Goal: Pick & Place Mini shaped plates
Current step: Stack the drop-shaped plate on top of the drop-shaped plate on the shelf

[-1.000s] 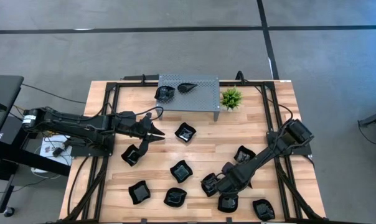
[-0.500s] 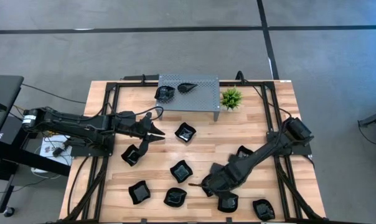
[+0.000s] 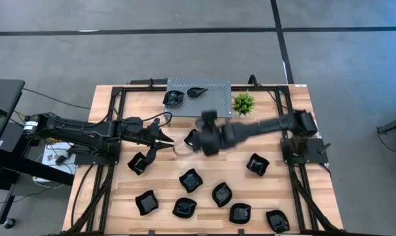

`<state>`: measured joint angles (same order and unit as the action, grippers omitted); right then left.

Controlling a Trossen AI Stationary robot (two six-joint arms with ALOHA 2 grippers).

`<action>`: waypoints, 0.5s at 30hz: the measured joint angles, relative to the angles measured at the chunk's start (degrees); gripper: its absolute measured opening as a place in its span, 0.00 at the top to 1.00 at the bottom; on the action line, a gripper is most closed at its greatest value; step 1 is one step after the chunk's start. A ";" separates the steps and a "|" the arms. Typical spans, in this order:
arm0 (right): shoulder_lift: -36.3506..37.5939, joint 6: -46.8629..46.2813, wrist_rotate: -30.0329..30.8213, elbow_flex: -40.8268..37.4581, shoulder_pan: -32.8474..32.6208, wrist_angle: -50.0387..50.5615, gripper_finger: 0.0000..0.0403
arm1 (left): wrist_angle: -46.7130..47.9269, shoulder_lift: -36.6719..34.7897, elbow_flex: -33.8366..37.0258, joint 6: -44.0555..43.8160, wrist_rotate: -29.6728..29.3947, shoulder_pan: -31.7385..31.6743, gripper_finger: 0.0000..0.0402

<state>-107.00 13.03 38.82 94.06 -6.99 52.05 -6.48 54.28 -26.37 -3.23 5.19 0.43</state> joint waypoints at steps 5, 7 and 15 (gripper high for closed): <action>0.00 16.76 -2.68 1.93 11.19 -8.54 0.99 | 0.00 0.00 0.00 -0.14 0.00 0.02 0.78; 0.00 20.89 -6.64 2.71 15.25 -11.18 0.99 | 0.00 0.00 0.00 -0.30 0.00 0.00 0.78; 0.00 35.35 -25.34 3.13 26.26 -15.54 0.99 | 0.00 0.00 0.00 -0.41 0.00 0.02 0.78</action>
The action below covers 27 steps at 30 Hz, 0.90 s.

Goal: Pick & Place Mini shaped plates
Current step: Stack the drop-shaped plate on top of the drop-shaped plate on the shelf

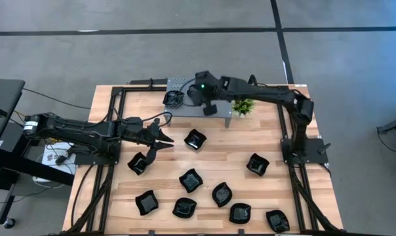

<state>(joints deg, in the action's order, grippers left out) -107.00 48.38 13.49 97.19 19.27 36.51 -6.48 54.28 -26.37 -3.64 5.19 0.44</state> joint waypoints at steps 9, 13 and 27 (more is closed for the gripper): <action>-0.02 7.61 -8.46 0.00 3.30 -0.94 0.99 | 0.00 0.00 0.00 -0.02 0.00 0.00 0.78; -0.02 7.67 -9.02 0.00 3.45 -1.48 0.99 | 0.00 0.00 0.00 -0.04 -0.02 0.00 0.78; -0.20 5.10 -8.99 -0.02 4.54 -1.40 0.87 | 0.00 0.00 0.00 -0.04 -0.02 -0.01 0.78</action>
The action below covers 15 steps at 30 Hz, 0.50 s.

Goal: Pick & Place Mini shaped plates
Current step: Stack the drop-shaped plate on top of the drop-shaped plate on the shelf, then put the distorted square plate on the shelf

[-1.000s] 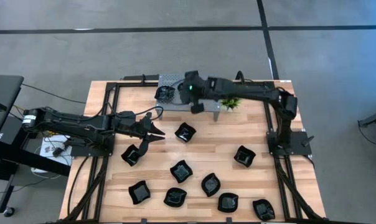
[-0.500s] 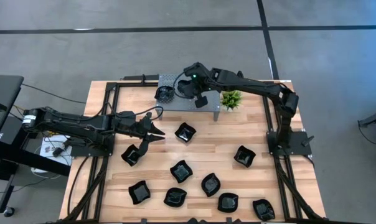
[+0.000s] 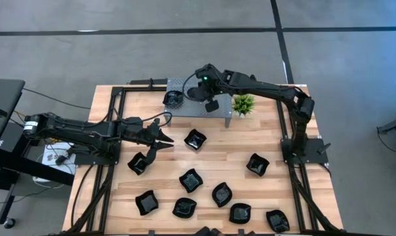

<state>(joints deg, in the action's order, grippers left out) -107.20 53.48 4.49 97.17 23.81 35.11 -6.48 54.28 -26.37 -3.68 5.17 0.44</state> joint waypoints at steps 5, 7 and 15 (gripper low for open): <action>0.00 -2.95 0.09 0.00 -0.08 -0.02 0.79 | 0.00 0.00 0.00 0.00 0.00 0.00 0.78; 0.00 -5.00 0.09 0.00 -0.34 -0.02 0.78 | 0.00 0.00 0.00 0.00 0.00 0.00 0.78; 0.46 -13.86 1.30 -0.04 -6.50 3.38 0.78 | 0.00 0.00 0.00 -0.02 0.01 0.00 0.78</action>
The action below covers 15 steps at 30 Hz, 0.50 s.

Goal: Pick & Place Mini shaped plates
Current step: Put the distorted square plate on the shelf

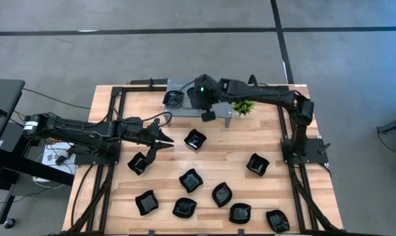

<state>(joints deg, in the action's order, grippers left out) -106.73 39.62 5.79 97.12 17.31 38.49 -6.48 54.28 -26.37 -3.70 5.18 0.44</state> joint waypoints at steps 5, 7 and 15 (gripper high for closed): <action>3.23 -2.83 5.79 0.00 -8.29 6.13 0.78 | 0.00 0.00 0.00 -2.38 0.01 0.01 0.78; 4.88 -4.18 9.49 0.00 -12.24 9.20 0.79 | 0.00 0.00 0.00 -3.03 0.09 0.21 0.78; 13.84 -27.15 16.10 -0.43 -24.98 21.86 0.79 | -0.66 -0.02 0.02 -3.24 0.82 3.76 0.78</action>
<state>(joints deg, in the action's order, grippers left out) -92.89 12.47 21.89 96.69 -7.67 60.36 -7.14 54.26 -26.35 -6.94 6.00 4.20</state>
